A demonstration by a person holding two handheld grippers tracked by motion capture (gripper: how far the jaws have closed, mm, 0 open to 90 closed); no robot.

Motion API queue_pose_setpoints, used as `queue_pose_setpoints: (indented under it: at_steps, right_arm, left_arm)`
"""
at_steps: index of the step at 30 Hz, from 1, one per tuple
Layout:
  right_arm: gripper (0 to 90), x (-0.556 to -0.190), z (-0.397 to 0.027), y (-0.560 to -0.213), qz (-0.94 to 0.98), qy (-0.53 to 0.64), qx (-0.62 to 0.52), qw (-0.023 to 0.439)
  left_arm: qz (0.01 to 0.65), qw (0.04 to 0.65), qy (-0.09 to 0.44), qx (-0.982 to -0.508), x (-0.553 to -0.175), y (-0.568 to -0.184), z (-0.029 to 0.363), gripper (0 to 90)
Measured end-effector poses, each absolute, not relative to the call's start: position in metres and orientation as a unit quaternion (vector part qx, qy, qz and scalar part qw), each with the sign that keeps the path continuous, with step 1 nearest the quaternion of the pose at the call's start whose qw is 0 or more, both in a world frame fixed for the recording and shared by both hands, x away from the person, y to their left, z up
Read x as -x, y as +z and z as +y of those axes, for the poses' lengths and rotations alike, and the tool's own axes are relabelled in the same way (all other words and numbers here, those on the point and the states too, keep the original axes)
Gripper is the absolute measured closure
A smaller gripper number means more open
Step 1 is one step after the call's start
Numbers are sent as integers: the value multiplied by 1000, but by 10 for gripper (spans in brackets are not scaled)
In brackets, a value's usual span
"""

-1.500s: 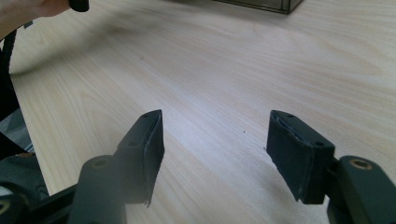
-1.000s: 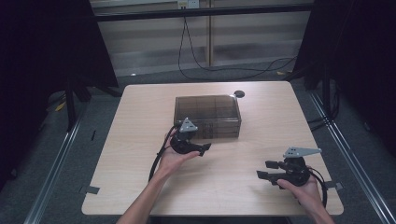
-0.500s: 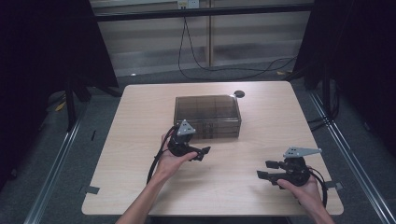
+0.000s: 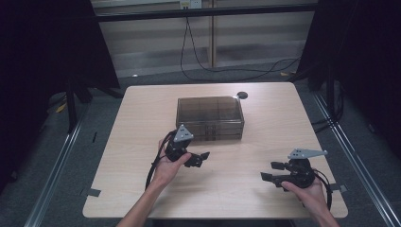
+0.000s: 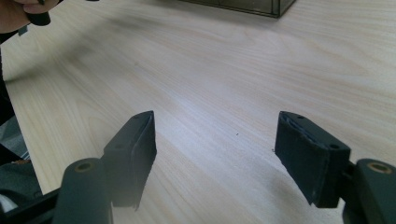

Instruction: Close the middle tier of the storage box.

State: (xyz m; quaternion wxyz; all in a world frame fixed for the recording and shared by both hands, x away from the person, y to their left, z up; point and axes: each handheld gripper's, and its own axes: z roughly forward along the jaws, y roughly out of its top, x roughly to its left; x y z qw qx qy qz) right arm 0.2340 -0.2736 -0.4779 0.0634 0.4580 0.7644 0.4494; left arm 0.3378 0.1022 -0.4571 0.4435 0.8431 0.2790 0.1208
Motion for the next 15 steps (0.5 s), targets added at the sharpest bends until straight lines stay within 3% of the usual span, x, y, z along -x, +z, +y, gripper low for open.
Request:
queue_pose_setpoints:
  at_steps: [15]
  right_arm:
    - [260, -233, -274, -477, 762, 449, -462, 66]
  left_arm:
    - [275, 440, 132, -844, -313, -455, 120, 39]
